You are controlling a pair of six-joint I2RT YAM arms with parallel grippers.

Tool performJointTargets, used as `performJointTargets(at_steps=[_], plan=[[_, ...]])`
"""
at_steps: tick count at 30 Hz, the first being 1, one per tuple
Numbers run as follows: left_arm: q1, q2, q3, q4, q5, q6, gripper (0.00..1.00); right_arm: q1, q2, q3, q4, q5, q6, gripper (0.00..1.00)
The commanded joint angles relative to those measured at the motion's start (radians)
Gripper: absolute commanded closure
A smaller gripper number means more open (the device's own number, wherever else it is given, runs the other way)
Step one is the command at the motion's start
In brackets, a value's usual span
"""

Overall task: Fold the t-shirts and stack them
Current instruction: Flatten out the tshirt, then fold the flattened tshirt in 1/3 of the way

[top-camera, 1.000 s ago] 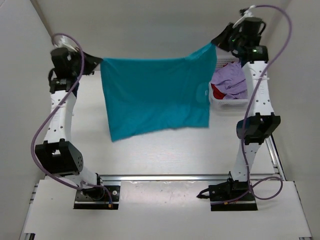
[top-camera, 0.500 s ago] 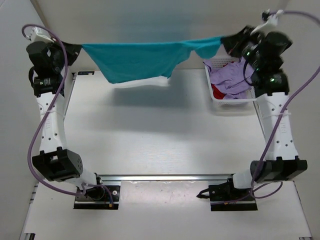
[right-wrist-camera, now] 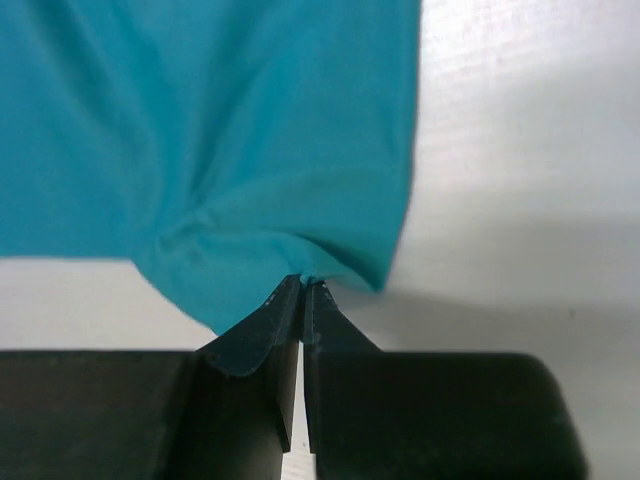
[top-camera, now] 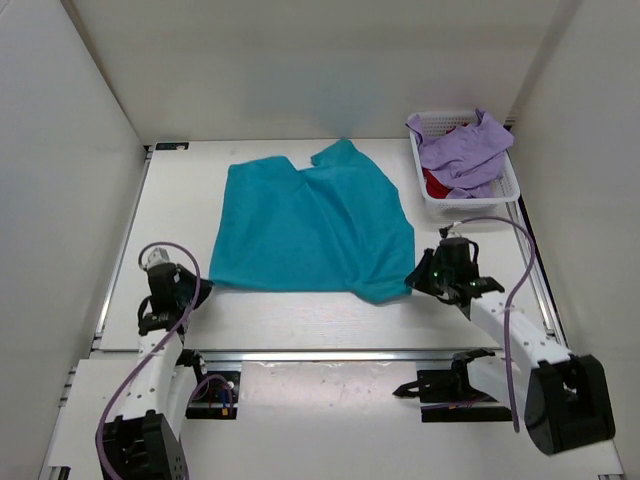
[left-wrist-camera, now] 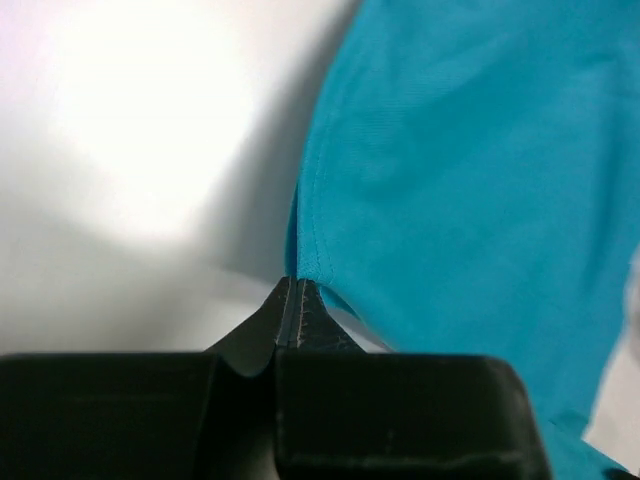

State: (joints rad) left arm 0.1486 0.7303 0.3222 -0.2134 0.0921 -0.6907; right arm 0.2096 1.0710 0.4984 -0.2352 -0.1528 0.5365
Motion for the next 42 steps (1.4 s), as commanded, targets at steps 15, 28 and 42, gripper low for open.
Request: performJointTargets(at_steps=[15, 28, 42], plan=[[0.081, -0.069, 0.067, -0.095, 0.181, 0.010, 1.00, -0.079, -0.315, -0.002, -0.167, -0.060, 0.072, 1.00], [0.007, 0.351, 0.176, 0.152, 0.089, -0.075, 1.00, -0.052, 0.357, 0.489, -0.030, -0.013, -0.049, 0.99], [0.020, 0.688, 0.385, 0.247, 0.060, -0.087, 1.00, -0.079, 0.777, 0.871, -0.044, -0.033, -0.107, 1.00]])
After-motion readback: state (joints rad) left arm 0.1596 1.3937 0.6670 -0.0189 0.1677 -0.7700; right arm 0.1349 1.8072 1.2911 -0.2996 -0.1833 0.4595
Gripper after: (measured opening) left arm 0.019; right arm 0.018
